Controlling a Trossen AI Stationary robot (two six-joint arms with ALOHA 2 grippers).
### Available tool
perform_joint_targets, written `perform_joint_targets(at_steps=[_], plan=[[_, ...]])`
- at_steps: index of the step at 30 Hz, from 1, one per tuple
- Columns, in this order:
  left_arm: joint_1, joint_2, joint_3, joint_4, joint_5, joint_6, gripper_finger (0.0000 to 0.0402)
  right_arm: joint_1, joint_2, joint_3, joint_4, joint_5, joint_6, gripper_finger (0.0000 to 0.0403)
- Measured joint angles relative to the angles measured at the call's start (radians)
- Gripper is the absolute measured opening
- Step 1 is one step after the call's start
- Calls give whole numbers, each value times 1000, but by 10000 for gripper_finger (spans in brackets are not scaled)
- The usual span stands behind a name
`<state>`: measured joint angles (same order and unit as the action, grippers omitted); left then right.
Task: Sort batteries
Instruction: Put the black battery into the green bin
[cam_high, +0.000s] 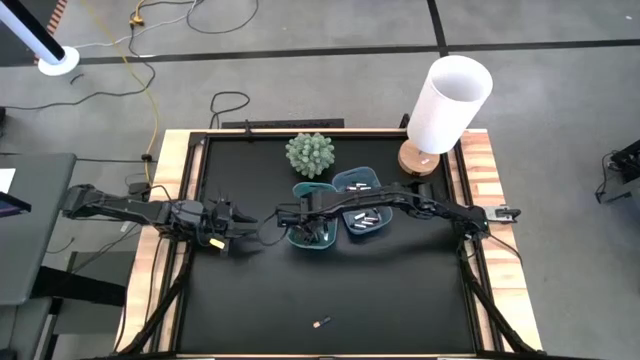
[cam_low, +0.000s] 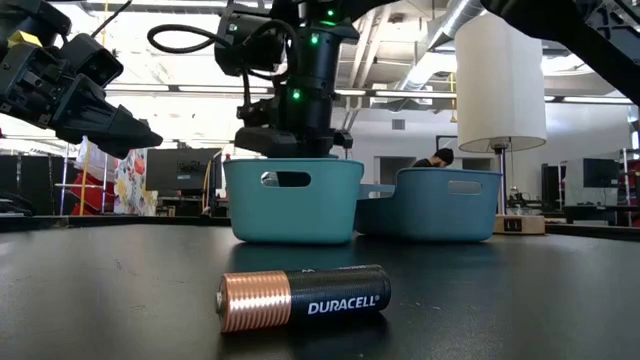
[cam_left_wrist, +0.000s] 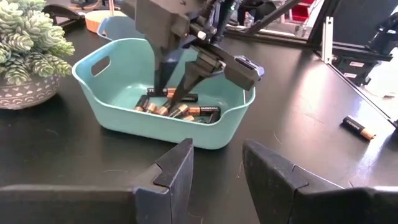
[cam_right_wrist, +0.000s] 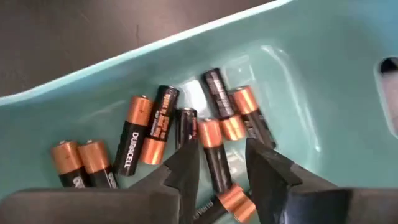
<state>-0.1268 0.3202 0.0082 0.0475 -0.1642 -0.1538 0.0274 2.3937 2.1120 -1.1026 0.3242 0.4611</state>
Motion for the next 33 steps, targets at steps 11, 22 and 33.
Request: perform_joint_targets(at_steps=[11,22,33], plan=[[0,0,0,0,0,0,136,34,3,181,-212,143,38,132],[0,0,0,0,0,0,136,217,-7,239,-390,189,146,119],[0,0,0,0,0,0,136,430,-17,239,-468,293,299,118]])
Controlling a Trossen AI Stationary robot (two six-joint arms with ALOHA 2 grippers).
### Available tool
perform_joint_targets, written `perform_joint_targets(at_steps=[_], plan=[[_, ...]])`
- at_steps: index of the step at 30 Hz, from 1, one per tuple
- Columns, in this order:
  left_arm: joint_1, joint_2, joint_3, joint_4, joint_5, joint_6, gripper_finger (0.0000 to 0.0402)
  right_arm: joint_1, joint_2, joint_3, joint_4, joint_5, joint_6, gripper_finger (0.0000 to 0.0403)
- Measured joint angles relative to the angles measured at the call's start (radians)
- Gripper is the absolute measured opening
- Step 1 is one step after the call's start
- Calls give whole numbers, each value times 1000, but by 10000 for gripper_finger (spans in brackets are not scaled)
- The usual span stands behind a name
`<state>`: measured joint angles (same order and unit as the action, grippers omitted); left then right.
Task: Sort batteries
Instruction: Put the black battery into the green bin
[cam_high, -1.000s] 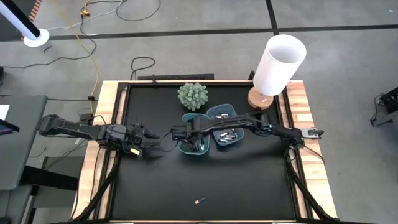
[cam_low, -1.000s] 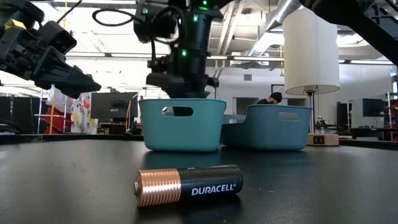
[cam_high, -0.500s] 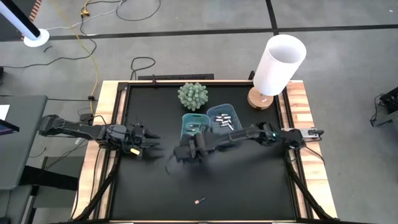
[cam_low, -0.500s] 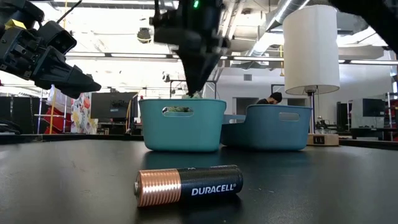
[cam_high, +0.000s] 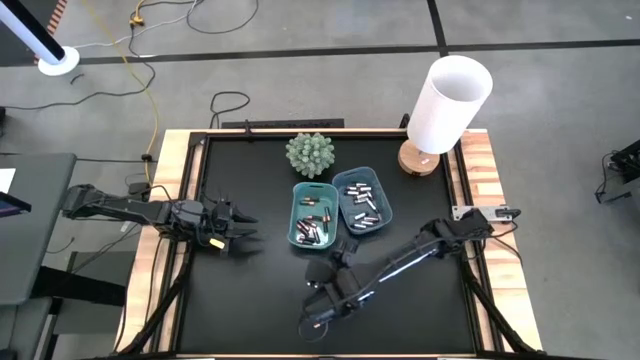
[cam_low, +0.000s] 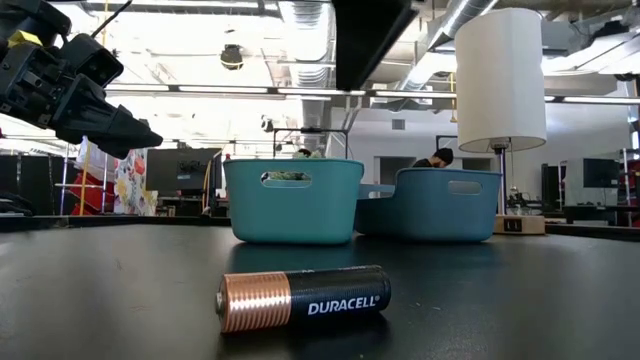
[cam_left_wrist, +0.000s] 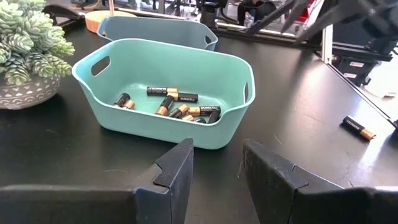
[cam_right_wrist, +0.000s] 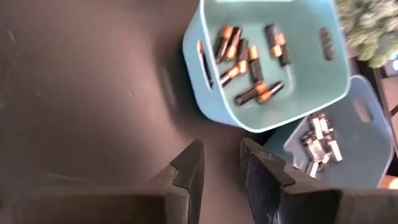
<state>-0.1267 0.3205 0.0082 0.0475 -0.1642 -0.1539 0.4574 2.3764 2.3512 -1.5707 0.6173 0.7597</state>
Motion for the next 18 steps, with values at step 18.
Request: perform_joint_targets(at_steps=[18], plan=[[0,0,0,0,0,0,136,158,-44,-321,10,122,497,118]])
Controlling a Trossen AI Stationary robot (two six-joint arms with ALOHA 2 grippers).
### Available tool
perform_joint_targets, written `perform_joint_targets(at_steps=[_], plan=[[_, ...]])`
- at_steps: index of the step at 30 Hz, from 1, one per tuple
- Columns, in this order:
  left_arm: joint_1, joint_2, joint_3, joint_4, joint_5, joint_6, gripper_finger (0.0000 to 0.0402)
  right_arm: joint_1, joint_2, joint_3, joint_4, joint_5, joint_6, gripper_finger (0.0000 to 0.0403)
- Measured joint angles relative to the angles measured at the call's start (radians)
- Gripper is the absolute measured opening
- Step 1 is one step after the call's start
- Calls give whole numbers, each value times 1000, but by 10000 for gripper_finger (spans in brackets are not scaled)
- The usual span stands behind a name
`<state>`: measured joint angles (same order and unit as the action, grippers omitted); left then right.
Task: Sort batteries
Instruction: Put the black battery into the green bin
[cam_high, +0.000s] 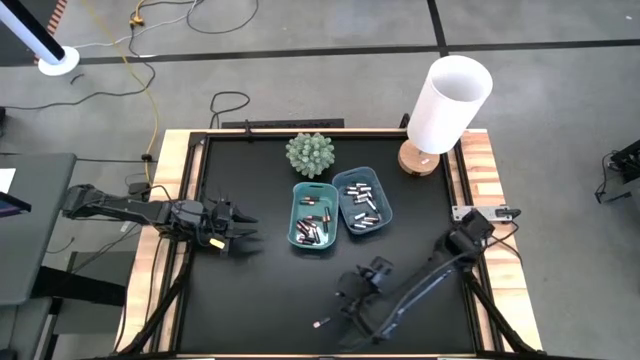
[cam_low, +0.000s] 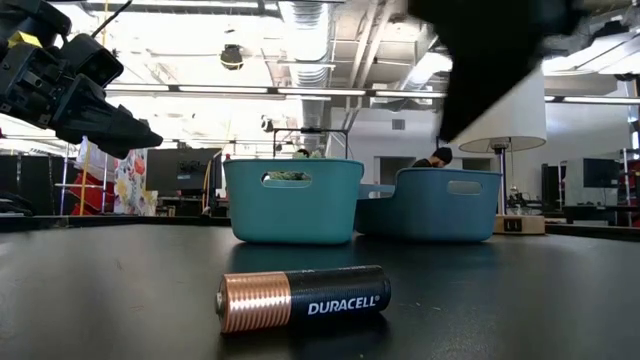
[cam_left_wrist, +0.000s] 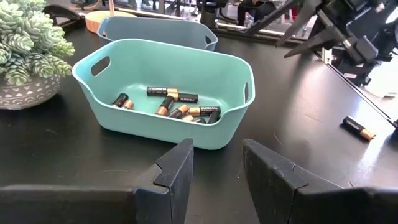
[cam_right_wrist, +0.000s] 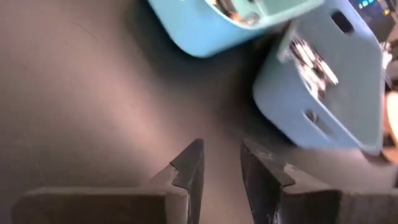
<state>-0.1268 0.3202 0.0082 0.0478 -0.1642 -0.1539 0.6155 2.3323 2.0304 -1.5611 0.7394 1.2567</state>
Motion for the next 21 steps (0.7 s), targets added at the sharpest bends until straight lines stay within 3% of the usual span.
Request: perform_joint_targets(at_steps=[6,11,15,21], plan=[[0,0,0,0,0,0,136,91,-170,-291,47,53,302,118],[0,0,0,0,0,0,136,162,-383,-625,330,112,453,118],[0,0,0,0,0,0,136,192,-526,-871,757,154,350,118],[0,0,0,0,0,0,136,176,-624,-1103,1411,151,-53,118]])
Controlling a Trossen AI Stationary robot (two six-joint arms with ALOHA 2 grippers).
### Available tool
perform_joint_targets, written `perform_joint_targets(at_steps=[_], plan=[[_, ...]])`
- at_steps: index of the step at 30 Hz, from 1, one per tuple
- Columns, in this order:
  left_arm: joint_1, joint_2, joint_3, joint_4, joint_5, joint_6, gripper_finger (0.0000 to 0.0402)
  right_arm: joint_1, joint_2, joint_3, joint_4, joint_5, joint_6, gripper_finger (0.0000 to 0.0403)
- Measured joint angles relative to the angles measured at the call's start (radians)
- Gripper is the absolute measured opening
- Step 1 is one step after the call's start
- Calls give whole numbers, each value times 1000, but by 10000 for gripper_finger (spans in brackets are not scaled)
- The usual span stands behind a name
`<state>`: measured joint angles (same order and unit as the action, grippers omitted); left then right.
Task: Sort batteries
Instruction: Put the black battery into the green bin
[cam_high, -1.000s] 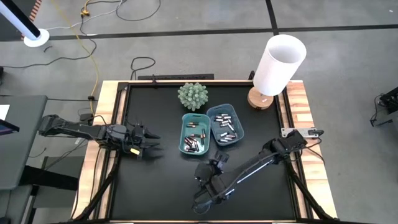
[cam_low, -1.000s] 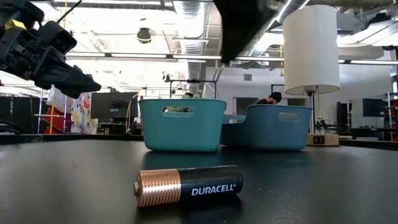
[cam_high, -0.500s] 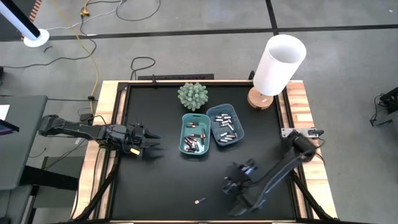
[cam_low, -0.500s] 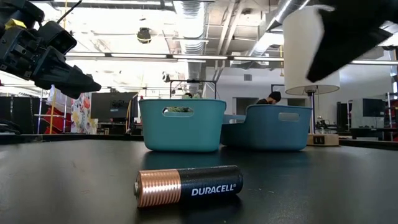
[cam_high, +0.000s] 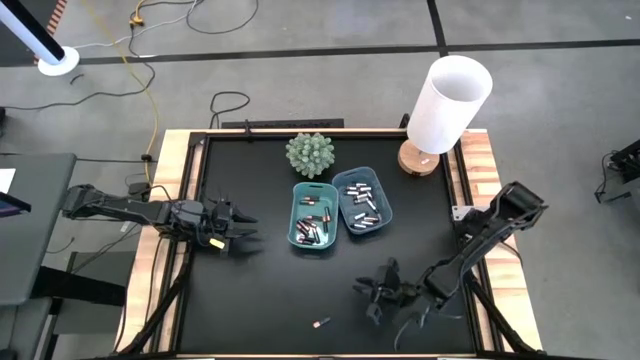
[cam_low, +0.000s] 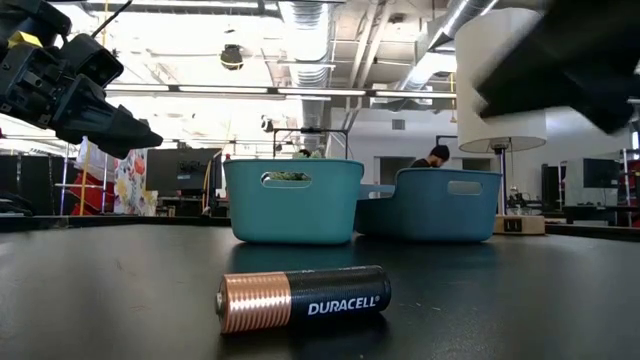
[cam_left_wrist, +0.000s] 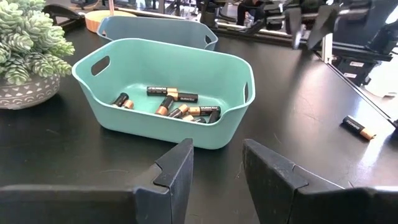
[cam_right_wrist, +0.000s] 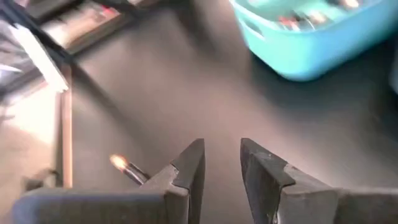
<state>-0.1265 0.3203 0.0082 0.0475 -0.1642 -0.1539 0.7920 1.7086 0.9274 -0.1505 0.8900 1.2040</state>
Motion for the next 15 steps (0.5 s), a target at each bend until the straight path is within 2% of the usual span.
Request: perform_joint_targets(at_steps=[5,10,15], plan=[[0,0,0,0,0,0,136,-53,-2,-5,268,-2,-298,118],[0,0,0,0,0,0,136,-117,40,42,327,-118,-590,118],[0,0,0,0,0,0,136,-169,100,92,324,-208,-628,118]])
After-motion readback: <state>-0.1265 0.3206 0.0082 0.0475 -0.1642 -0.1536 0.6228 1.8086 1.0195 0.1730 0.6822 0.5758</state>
